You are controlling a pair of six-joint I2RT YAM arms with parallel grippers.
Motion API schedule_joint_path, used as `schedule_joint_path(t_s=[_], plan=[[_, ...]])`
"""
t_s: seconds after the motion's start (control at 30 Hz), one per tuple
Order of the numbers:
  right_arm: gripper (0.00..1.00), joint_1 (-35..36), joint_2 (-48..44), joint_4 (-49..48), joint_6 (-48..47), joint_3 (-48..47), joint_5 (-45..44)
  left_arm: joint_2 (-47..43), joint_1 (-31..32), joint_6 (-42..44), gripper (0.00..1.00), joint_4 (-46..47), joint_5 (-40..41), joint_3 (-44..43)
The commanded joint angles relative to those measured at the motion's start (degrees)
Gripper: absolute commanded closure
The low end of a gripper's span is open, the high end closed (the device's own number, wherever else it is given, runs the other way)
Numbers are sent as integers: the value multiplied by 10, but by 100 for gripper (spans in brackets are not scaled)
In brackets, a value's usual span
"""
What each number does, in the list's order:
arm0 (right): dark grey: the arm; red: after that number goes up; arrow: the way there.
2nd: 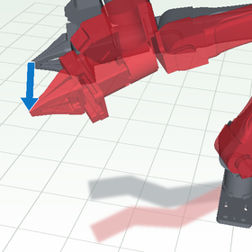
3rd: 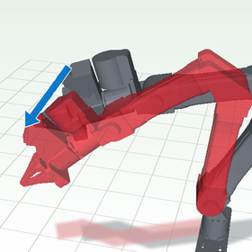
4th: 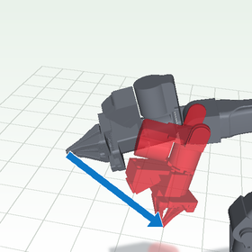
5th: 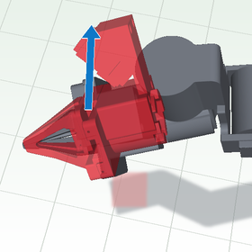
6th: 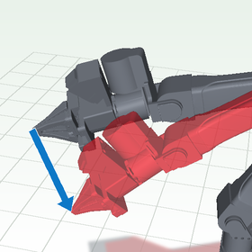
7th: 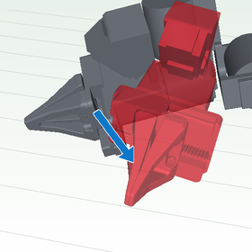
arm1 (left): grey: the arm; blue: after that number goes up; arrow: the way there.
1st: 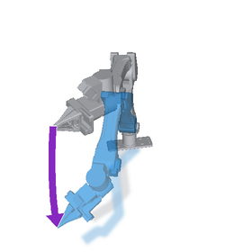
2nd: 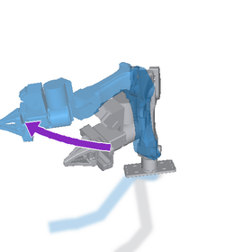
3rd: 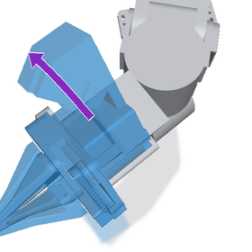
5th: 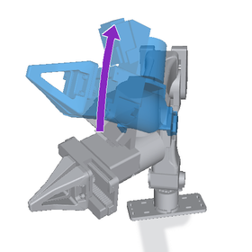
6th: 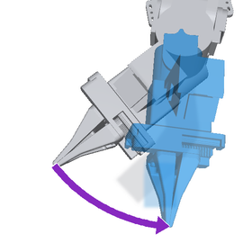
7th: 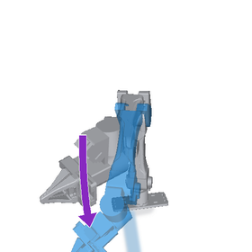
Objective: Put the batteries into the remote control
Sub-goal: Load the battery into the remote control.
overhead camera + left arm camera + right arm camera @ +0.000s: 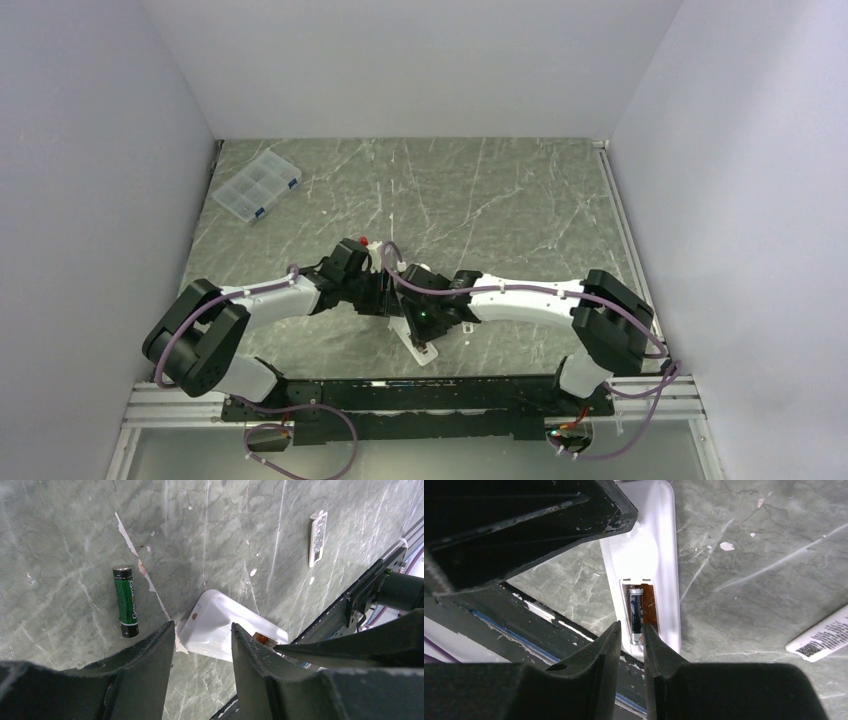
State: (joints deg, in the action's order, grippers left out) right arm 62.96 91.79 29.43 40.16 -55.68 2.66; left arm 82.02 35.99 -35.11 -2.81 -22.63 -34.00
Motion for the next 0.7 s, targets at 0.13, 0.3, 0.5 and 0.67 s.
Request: schedule_joint_path(t_s=[0.13, 0.3, 0.5, 0.67], plan=[[75, 4, -55, 11, 17, 0, -20, 12, 2, 20, 55, 14, -9, -14], [81, 12, -69, 17, 26, 20, -21, 17, 2, 23, 56, 11, -9, -18], [83, 21, -63, 12, 34, 36, -20, 27, 2, 21, 57, 17, -15, -19], [83, 23, -60, 7, 34, 38, -21, 27, 2, 20, 57, 19, -16, -17]])
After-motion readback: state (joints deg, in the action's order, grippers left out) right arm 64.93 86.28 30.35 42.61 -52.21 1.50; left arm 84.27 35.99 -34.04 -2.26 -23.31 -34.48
